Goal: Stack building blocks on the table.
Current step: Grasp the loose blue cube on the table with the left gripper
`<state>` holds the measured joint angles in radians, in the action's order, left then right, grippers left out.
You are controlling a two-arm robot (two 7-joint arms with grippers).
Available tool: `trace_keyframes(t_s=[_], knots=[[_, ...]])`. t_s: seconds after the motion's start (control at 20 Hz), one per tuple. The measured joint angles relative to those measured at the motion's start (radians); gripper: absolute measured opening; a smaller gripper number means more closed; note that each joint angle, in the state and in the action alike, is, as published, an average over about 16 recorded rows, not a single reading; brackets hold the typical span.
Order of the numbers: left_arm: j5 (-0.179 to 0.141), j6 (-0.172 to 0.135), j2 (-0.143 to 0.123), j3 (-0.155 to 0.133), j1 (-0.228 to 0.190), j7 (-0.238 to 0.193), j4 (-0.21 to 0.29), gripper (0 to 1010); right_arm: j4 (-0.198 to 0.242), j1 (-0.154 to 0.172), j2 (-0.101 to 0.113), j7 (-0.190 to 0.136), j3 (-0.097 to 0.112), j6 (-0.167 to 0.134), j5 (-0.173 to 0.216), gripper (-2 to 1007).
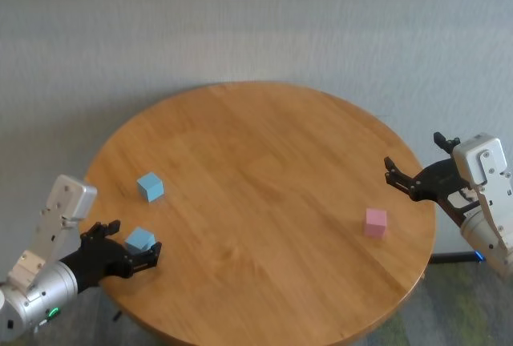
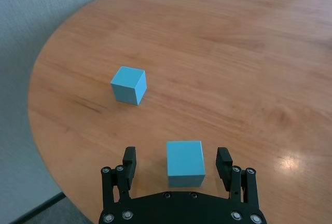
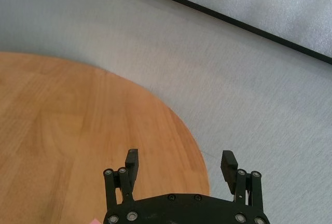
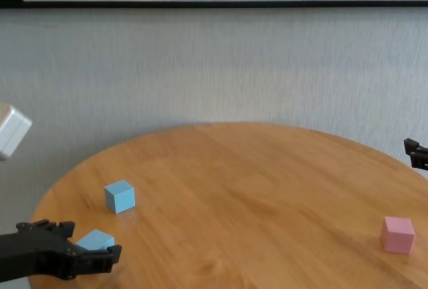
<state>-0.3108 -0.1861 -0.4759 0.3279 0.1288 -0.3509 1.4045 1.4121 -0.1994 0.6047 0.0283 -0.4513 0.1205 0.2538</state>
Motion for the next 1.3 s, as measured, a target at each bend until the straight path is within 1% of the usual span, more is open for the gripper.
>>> trace_keyframes(t_s=[0.45,0.75,0.95,1.3], knots=[[0.017,-0.057,0.007,-0.001,0.014,-0.012,-0.013,1000,0.0,0.0,0.0,0.0,0.0,0.0,0.0,1005],[0.029,-0.087,0.009,0.001,0.023,-0.01,-0.019,1000,0.0,0.0,0.0,0.0,0.0,0.0,0.0,1005],[0.034,-0.099,0.01,0.003,0.026,-0.007,-0.02,992,0.0,0.0,0.0,0.0,0.0,0.0,0.0,1005],[0.033,-0.099,0.01,0.003,0.026,-0.008,-0.02,940,0.0,0.0,0.0,0.0,0.0,0.0,0.0,1005]])
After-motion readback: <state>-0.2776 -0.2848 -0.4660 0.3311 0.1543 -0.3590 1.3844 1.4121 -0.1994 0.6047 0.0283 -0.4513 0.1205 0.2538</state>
